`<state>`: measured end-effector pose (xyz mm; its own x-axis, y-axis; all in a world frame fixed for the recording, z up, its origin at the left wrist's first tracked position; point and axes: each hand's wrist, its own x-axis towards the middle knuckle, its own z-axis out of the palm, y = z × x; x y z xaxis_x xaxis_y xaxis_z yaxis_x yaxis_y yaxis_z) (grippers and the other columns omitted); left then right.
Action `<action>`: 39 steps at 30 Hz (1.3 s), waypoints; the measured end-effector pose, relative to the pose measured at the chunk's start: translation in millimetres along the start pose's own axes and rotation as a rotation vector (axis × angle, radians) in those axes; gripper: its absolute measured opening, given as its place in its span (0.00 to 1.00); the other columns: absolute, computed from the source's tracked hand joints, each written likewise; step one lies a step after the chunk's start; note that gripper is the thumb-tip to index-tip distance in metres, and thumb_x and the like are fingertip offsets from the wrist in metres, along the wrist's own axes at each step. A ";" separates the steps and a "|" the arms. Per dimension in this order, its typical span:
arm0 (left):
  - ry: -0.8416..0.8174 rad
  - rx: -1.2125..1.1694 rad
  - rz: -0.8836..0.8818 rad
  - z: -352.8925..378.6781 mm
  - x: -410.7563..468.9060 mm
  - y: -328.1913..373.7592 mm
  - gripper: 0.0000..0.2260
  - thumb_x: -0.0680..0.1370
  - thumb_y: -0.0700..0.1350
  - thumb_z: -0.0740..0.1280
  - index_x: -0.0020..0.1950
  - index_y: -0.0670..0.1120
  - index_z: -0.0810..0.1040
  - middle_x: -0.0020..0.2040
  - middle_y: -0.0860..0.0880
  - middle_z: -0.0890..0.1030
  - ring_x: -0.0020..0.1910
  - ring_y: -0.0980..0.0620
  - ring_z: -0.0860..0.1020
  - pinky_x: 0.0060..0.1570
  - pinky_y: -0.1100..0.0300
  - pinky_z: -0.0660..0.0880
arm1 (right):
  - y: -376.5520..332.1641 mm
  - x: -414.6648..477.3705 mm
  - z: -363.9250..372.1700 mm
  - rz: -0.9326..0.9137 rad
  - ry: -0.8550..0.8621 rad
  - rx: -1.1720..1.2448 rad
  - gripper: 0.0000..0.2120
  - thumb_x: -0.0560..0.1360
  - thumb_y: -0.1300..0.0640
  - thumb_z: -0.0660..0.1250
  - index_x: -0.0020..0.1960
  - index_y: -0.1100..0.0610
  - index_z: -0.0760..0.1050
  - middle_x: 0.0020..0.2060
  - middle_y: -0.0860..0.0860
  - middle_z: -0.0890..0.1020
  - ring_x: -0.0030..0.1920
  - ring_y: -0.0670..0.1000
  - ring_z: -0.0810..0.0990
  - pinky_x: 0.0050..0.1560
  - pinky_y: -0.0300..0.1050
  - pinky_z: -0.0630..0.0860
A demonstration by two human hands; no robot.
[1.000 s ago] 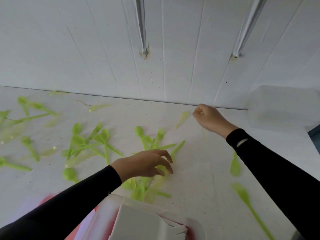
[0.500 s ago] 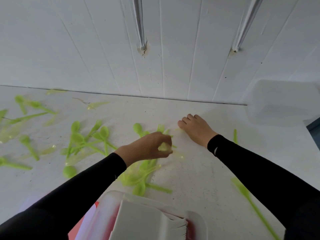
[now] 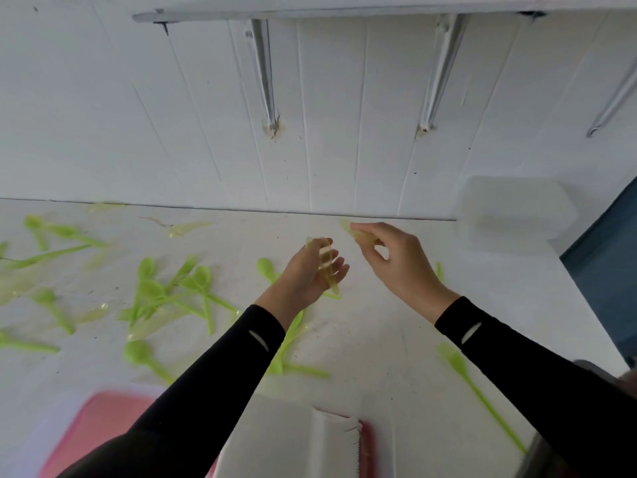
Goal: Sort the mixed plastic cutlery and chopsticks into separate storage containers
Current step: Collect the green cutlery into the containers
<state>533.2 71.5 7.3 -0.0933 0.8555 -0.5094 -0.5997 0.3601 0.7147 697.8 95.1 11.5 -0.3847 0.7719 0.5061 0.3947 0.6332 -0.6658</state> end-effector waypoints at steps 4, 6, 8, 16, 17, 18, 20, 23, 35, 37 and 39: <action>-0.146 0.021 -0.084 -4.0 -9.8 -2.4 0.24 0.81 0.62 0.58 0.61 0.42 0.75 0.50 0.44 0.82 0.43 0.47 0.83 0.43 0.52 0.79 | -8.6 -28.5 22.7 -0.136 -0.234 -0.140 0.19 0.78 0.63 0.64 0.69 0.56 0.75 0.61 0.51 0.81 0.61 0.52 0.79 0.63 0.47 0.74; -0.130 0.085 -0.030 -11.4 -12.7 2.6 0.15 0.81 0.53 0.64 0.58 0.42 0.75 0.52 0.45 0.81 0.45 0.50 0.83 0.44 0.54 0.81 | -10.7 -33.8 33.3 -0.215 -0.300 -0.197 0.22 0.80 0.58 0.57 0.73 0.58 0.69 0.69 0.53 0.75 0.69 0.53 0.73 0.71 0.50 0.68; -0.072 0.053 0.069 -24.9 -14.8 12.0 0.08 0.81 0.43 0.66 0.57 0.41 0.75 0.47 0.45 0.79 0.42 0.50 0.83 0.41 0.56 0.82 | -18.6 -35.3 39.2 -0.203 -0.381 -0.175 0.26 0.81 0.55 0.50 0.78 0.58 0.60 0.74 0.54 0.68 0.74 0.52 0.66 0.74 0.46 0.63; 0.147 0.187 0.246 -112.4 -32.5 52.4 0.05 0.84 0.44 0.61 0.55 0.48 0.76 0.38 0.49 0.74 0.27 0.57 0.75 0.26 0.66 0.74 | -40.9 -31.2 73.2 0.006 -0.616 -0.019 0.23 0.81 0.65 0.54 0.74 0.51 0.67 0.53 0.39 0.74 0.45 0.30 0.75 0.52 0.39 0.73; 0.145 0.198 0.217 -118.7 -33.9 50.2 0.06 0.84 0.45 0.61 0.56 0.47 0.76 0.38 0.50 0.74 0.29 0.56 0.74 0.27 0.65 0.75 | -44.6 -29.4 83.5 -0.019 -0.633 -0.021 0.22 0.81 0.65 0.54 0.71 0.51 0.70 0.52 0.39 0.74 0.45 0.32 0.75 0.51 0.38 0.73; 0.146 0.191 0.185 -122.3 -35.0 46.0 0.06 0.84 0.44 0.61 0.57 0.47 0.75 0.38 0.50 0.74 0.29 0.56 0.74 0.27 0.65 0.75 | -46.7 -27.4 94.1 -0.040 -0.654 -0.038 0.20 0.81 0.64 0.54 0.70 0.50 0.71 0.52 0.40 0.75 0.46 0.36 0.76 0.51 0.40 0.74; 0.158 0.131 0.148 -124.7 -34.8 35.6 0.04 0.84 0.43 0.61 0.55 0.45 0.75 0.37 0.49 0.71 0.28 0.57 0.70 0.25 0.67 0.71 | -45.4 -21.1 109.5 -0.035 -0.711 -0.124 0.18 0.82 0.60 0.54 0.68 0.49 0.72 0.55 0.45 0.77 0.48 0.47 0.78 0.51 0.48 0.75; 0.245 0.068 0.172 -134.2 -31.8 32.3 0.04 0.84 0.42 0.61 0.50 0.44 0.73 0.36 0.49 0.67 0.25 0.58 0.63 0.21 0.70 0.60 | -38.4 -16.6 123.2 0.006 -0.823 -0.194 0.16 0.80 0.58 0.56 0.65 0.50 0.75 0.56 0.47 0.76 0.48 0.49 0.76 0.51 0.48 0.74; 0.415 1.247 0.312 -205.8 -43.1 41.6 0.18 0.74 0.55 0.73 0.44 0.40 0.78 0.36 0.51 0.75 0.35 0.53 0.73 0.34 0.63 0.68 | -35.7 -29.1 144.4 -0.078 -1.029 -0.372 0.14 0.79 0.51 0.62 0.64 0.49 0.74 0.59 0.47 0.75 0.57 0.51 0.76 0.51 0.47 0.75; 0.298 1.402 0.249 -212.1 -45.1 36.1 0.15 0.70 0.53 0.78 0.44 0.43 0.79 0.39 0.52 0.78 0.41 0.54 0.76 0.40 0.64 0.70 | -32.6 -26.9 143.9 -0.061 -0.988 -0.380 0.11 0.79 0.55 0.61 0.59 0.53 0.76 0.56 0.48 0.78 0.56 0.52 0.77 0.47 0.45 0.73; 0.173 1.485 0.152 -214.2 -46.8 27.5 0.14 0.67 0.50 0.80 0.45 0.48 0.79 0.43 0.53 0.79 0.45 0.54 0.77 0.44 0.64 0.71 | -31.0 -23.1 140.0 -0.001 -0.907 -0.382 0.08 0.77 0.56 0.62 0.54 0.55 0.75 0.51 0.48 0.80 0.52 0.52 0.78 0.43 0.44 0.71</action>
<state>350.9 -38.3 -51.9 -0.2323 0.9031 -0.3612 0.7436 0.4042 0.5327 577.6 49.7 -56.3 -0.8166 0.5366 -0.2127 0.5759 0.7326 -0.3627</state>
